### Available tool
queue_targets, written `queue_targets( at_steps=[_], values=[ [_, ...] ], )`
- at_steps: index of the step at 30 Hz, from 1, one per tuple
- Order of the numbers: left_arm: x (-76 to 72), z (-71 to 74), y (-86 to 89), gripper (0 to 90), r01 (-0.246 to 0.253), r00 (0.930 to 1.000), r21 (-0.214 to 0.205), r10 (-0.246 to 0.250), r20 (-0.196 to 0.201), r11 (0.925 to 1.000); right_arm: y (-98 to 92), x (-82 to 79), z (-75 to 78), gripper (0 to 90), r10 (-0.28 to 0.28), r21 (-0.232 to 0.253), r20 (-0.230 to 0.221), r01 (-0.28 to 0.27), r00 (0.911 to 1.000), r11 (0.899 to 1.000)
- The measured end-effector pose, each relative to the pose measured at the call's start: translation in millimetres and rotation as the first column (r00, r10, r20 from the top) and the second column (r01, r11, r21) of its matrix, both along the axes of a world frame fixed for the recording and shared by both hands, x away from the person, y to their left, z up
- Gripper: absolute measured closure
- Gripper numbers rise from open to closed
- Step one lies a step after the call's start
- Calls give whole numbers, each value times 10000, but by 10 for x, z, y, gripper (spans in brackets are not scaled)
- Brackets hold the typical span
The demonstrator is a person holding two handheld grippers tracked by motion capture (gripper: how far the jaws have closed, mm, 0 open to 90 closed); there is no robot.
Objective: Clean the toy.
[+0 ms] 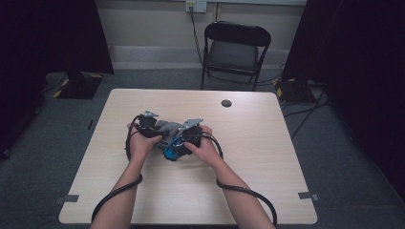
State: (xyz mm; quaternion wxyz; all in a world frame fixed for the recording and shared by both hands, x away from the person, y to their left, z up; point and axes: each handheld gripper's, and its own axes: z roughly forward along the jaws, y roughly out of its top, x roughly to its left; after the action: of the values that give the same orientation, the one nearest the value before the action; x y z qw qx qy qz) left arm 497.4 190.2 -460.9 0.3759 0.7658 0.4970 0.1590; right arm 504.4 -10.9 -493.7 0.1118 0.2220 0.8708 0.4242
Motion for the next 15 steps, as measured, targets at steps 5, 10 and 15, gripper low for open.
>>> queue_targets(
  at_steps=[5, 10, 15],
  values=[
    [-42, 57, 53, 443, -677, 9977, 6, 677, -66, 9977, 5, 2, 7, 0, -7, -69, -9, 6, 10000, 10000],
    [-41, -51, 77, 447, -994, 9941, -45, 991, -442, 9950, 9, -5, 3, 0, -76, -17, -17, 76, 10000, 10000],
    [46, -185, 35, 438, -1130, 9920, -763, 1082, -653, 9907, 10, -2, 5, 0, -59, -61, 1, 59, 10000, 10000]
  ],
)
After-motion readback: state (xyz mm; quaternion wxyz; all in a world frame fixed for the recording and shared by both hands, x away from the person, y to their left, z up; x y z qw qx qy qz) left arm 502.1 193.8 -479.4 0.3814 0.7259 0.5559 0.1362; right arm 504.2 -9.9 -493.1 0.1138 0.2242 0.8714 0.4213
